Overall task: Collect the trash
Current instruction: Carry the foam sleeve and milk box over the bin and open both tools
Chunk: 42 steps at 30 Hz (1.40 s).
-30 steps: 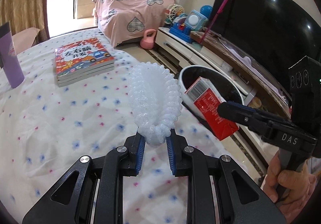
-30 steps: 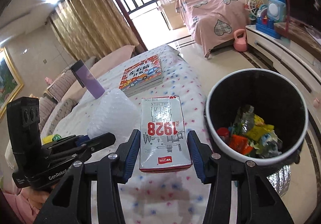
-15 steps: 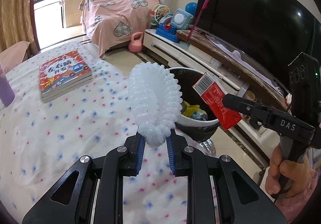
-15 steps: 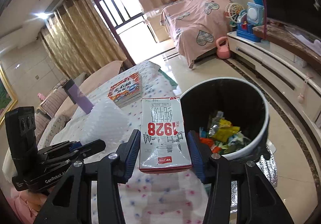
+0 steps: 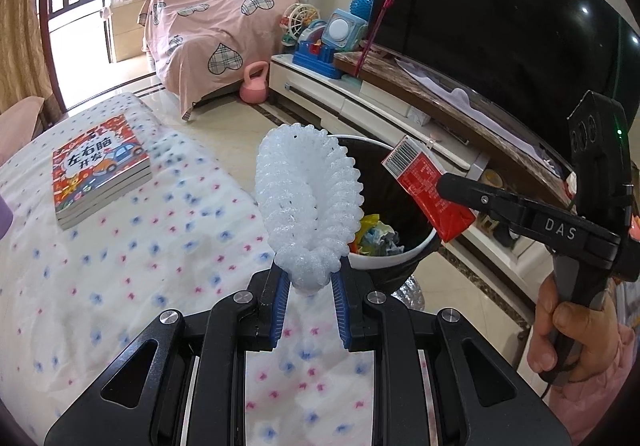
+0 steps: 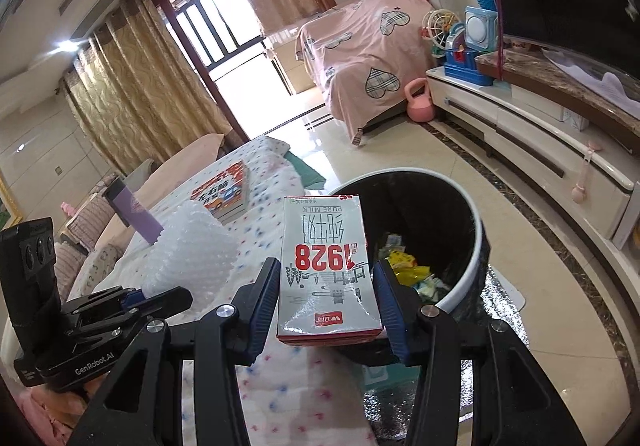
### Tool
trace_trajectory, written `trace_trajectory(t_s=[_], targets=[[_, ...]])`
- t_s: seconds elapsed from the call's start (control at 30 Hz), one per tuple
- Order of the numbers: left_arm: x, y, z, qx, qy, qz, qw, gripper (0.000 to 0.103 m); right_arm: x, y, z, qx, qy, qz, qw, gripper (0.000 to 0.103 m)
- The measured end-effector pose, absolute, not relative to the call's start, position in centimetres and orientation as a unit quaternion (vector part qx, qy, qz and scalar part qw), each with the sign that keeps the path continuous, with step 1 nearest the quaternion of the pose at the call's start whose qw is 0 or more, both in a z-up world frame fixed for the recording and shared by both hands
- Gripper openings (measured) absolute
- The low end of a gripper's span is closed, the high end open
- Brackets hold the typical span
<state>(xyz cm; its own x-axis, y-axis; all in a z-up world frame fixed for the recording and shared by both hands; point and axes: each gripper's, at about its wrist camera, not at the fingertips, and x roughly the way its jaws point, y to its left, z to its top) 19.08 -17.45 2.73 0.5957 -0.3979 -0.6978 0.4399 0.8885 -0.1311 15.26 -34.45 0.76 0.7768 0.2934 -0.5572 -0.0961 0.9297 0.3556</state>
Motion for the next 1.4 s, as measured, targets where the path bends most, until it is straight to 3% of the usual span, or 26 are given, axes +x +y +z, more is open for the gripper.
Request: trace_trajectory(t_s=[1.4], targets=[[25.5,-24.6,-0.6,0.082,0.429,-0.253,0.863,0.020,20.1,-39.0,-1.9,0.171,0.356,0.081,0.915,0.048]])
